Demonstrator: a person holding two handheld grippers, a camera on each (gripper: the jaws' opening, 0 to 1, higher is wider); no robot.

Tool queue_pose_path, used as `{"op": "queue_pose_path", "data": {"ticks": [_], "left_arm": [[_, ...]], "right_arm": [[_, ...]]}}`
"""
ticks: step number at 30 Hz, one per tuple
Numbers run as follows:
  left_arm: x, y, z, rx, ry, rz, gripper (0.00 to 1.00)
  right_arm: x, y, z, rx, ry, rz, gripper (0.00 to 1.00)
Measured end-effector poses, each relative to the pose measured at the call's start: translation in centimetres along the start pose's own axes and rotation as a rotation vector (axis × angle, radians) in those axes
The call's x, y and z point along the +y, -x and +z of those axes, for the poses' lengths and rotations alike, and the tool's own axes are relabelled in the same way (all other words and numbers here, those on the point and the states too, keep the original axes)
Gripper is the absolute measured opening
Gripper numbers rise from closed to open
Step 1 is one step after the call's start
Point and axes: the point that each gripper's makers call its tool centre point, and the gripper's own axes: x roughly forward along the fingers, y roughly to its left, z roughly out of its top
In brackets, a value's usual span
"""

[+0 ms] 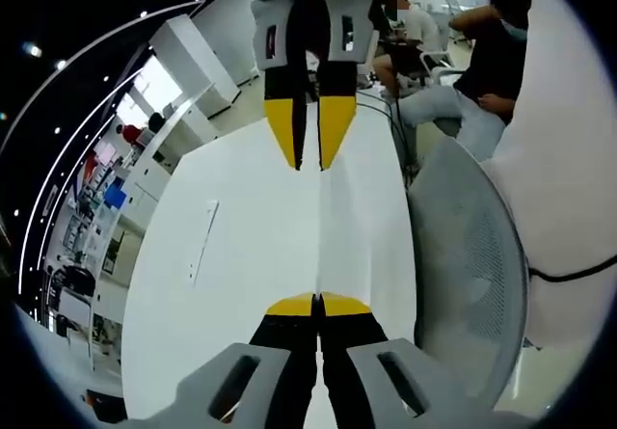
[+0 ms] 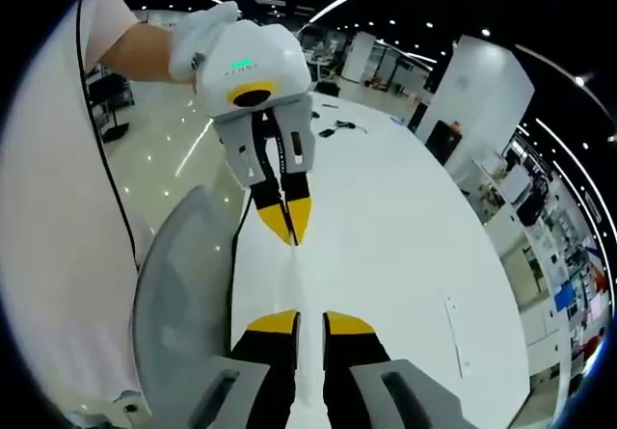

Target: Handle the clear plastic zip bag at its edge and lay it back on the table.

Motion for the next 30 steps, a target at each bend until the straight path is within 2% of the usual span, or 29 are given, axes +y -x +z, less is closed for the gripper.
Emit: {"op": "queue_pose_path", "data": {"ticks": [30], "left_arm": [[-0.2, 0.2, 1.0, -0.017, -0.007, 0.014, 0.0]], "right_arm": [[1.2, -1.7, -0.5, 0.05, 0.022, 0.047, 0.04]]}}
